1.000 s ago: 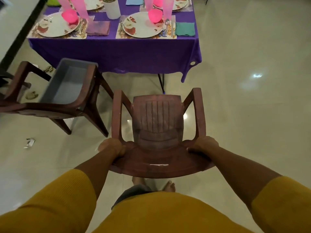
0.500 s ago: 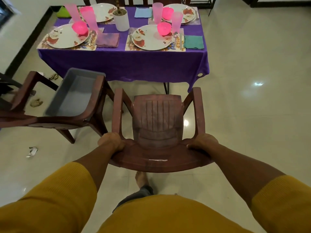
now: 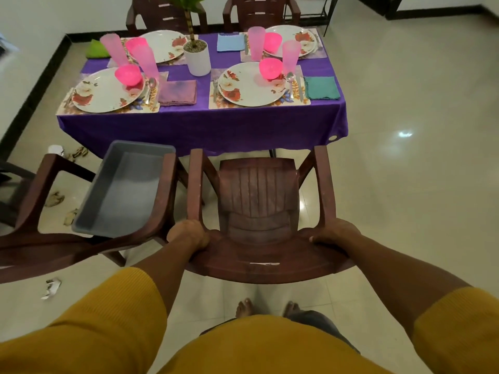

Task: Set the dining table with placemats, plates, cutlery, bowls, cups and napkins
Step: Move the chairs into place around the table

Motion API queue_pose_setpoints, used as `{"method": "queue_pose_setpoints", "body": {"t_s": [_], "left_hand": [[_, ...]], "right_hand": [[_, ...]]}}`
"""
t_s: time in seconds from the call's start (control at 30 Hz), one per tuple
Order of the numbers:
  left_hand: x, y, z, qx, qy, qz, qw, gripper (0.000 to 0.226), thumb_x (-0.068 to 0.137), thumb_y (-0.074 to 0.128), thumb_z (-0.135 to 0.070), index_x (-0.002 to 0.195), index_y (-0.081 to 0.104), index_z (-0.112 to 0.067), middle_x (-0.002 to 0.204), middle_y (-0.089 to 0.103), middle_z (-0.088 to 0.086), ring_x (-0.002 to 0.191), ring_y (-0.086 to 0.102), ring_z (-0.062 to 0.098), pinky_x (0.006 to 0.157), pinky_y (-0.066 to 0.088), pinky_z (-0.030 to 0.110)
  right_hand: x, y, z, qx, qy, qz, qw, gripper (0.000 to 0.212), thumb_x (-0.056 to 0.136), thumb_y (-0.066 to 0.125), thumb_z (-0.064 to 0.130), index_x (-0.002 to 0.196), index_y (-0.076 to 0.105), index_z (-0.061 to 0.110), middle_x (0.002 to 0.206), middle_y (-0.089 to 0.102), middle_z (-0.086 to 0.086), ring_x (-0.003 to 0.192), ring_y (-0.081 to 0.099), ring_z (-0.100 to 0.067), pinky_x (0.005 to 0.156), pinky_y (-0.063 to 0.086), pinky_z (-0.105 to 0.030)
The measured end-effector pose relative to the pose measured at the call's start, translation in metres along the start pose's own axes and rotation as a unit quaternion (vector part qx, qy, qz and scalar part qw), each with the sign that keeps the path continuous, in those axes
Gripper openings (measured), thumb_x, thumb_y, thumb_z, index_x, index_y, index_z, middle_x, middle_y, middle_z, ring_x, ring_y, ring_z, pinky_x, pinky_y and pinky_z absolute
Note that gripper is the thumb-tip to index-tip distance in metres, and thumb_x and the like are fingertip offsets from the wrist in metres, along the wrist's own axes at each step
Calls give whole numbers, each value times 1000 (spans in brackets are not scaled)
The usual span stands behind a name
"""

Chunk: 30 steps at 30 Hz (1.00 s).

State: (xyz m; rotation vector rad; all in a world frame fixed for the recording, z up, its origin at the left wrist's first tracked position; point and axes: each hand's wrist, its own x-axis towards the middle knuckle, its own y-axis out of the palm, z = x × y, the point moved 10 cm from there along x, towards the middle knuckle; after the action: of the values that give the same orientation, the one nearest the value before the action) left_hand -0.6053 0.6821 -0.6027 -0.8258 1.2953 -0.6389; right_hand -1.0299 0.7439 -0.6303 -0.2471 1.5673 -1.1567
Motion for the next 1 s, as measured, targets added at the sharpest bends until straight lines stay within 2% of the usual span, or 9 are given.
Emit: {"method": "queue_pose_setpoints", "body": {"t_s": [0.23, 0.4, 0.53, 0.63, 0.73, 0.77, 0.83, 0.9, 1.0], "left_hand": [[19, 5, 2, -15, -7, 18, 1000, 48, 100, 57, -46, 133, 64, -11, 124, 67, 11, 111, 68, 31, 96, 59, 43], [26, 11, -2, -1, -7, 20, 1000, 50, 100, 57, -48, 135, 63, -12, 120, 67, 10, 106, 69, 30, 88, 60, 39], [8, -2, -46, 119, 132, -42, 983, 32, 106, 49, -46, 116, 66, -20, 120, 70, 5, 107, 69, 25, 94, 56, 38], [-20, 11, -77, 20, 257, 64, 964, 51, 98, 45, -67, 116, 67, -25, 114, 70, -2, 101, 67, 15, 95, 56, 39], [-77, 20, -106, -68, 372, 156, 913, 67, 88, 41, -86, 120, 68, -34, 108, 69, -11, 93, 65, 6, 85, 58, 35], [-96, 21, -111, -70, 406, 151, 899, 70, 84, 43, -89, 120, 67, -35, 105, 69, -13, 90, 64, 5, 81, 58, 34], [-120, 23, -115, -9, 450, 69, 890, 74, 77, 49, -92, 124, 62, -37, 106, 69, -14, 90, 64, 6, 77, 57, 35], [-126, 26, -116, 60, 460, -41, 885, 66, 78, 59, -77, 129, 59, -36, 113, 70, -12, 98, 66, 12, 81, 56, 35], [-120, 26, -118, 80, 429, -101, 894, 38, 80, 64, -39, 117, 66, -30, 102, 73, -7, 91, 70, 18, 75, 56, 32]], "right_hand": [[10, 1, 8, -4, 1, 7, 1000, 45, 79, 79, 55, 105, 65, 21, 103, 68, 0, 88, 63, -21, 80, 54, -34], [5, -2, 11, -18, 8, 20, 1000, 39, 87, 74, 51, 104, 59, 19, 99, 62, -1, 88, 60, -21, 81, 51, -33], [-9, -17, 35, -116, -33, -37, 992, 41, 93, 65, 55, 108, 66, 17, 90, 61, 2, 81, 62, -17, 74, 53, -31], [-27, -11, 69, -171, -139, -17, 975, 48, 95, 60, 60, 120, 66, 20, 101, 66, 1, 91, 64, -18, 80, 53, -31], [-73, 9, 98, -61, -271, 104, 955, 62, 90, 53, 76, 130, 63, 29, 120, 67, 7, 100, 63, -11, 90, 54, -30], [-93, 11, 105, -26, -301, 135, 944, 67, 86, 54, 81, 130, 62, 32, 121, 66, 11, 101, 63, -8, 90, 54, -29], [-123, 18, 110, -30, -342, 160, 926, 69, 78, 63, 82, 127, 63, 34, 117, 67, 14, 99, 64, -7, 85, 54, -23], [-133, 26, 108, -116, -375, 98, 914, 60, 77, 71, 74, 123, 62, 35, 112, 67, 14, 97, 64, -8, 79, 51, -23], [-134, 20, 107, -165, -394, -34, 904, 33, 77, 66, 40, 109, 65, 33, 102, 70, 12, 92, 67, -14, 72, 52, -26]]}}
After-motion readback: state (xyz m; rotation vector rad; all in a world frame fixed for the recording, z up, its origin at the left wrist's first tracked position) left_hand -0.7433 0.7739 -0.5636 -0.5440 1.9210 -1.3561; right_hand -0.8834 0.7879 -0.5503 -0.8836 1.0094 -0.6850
